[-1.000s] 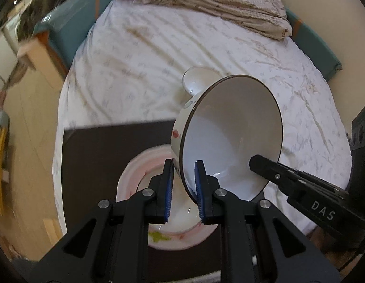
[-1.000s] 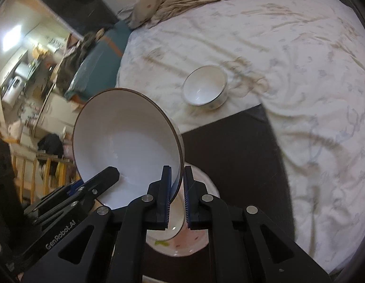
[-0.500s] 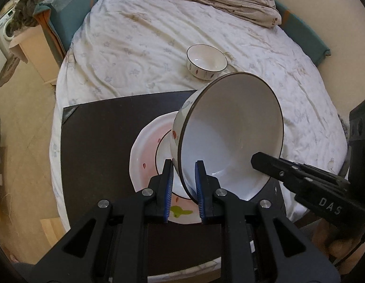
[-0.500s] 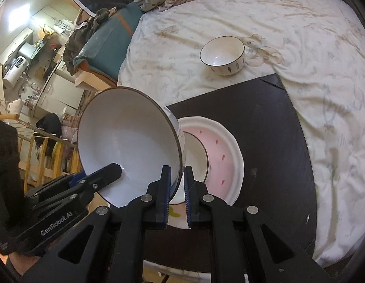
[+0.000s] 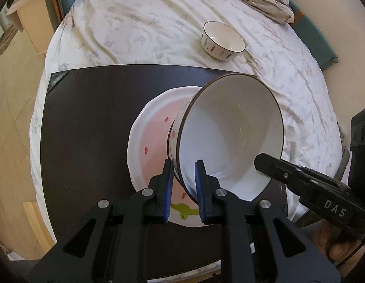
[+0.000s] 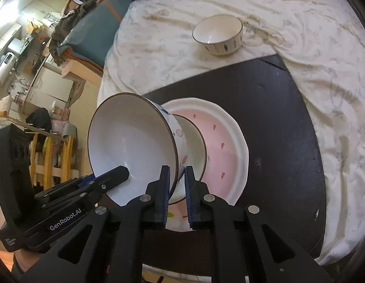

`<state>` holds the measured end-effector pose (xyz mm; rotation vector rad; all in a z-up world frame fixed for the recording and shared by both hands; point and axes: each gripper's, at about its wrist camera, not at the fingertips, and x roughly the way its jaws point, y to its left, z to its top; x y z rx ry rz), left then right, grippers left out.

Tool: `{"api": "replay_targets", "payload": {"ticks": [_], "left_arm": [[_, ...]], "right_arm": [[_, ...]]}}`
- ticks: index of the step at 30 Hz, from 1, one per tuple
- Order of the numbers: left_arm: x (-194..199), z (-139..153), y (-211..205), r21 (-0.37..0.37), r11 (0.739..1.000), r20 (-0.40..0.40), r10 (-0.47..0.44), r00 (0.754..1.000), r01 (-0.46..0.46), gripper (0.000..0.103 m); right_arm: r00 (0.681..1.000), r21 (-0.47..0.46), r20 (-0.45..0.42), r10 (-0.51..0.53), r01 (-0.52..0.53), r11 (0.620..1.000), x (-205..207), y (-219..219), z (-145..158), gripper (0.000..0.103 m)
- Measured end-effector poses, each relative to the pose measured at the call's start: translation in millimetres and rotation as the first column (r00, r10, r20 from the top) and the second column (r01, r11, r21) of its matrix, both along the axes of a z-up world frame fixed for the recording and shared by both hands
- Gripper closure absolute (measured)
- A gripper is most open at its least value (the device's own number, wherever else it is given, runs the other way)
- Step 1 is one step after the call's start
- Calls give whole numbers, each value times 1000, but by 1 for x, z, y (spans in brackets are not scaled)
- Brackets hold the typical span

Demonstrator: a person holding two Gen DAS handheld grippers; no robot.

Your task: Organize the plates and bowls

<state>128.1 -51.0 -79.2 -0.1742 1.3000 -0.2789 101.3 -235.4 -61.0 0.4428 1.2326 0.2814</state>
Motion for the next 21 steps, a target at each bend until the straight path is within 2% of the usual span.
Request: {"api": "replay_targets", "payload": {"ticks": [8,16,21], "left_arm": [[7,-7,-4,28,1000,-23,1,1000,-1,88],[9,-5,-5,15,1000,-28,-13,1000,13,87],[10,4,-2,-1,1000,9,3,1000,-3,87]], "right_arm": [[996,16,-84,-10,11,1000,5,-2,-20,90],[993,40,-109,-45,50,998,7,-10,-18,85],[993,13,-110,-37,39,999,8,-9,-17,84]]}}
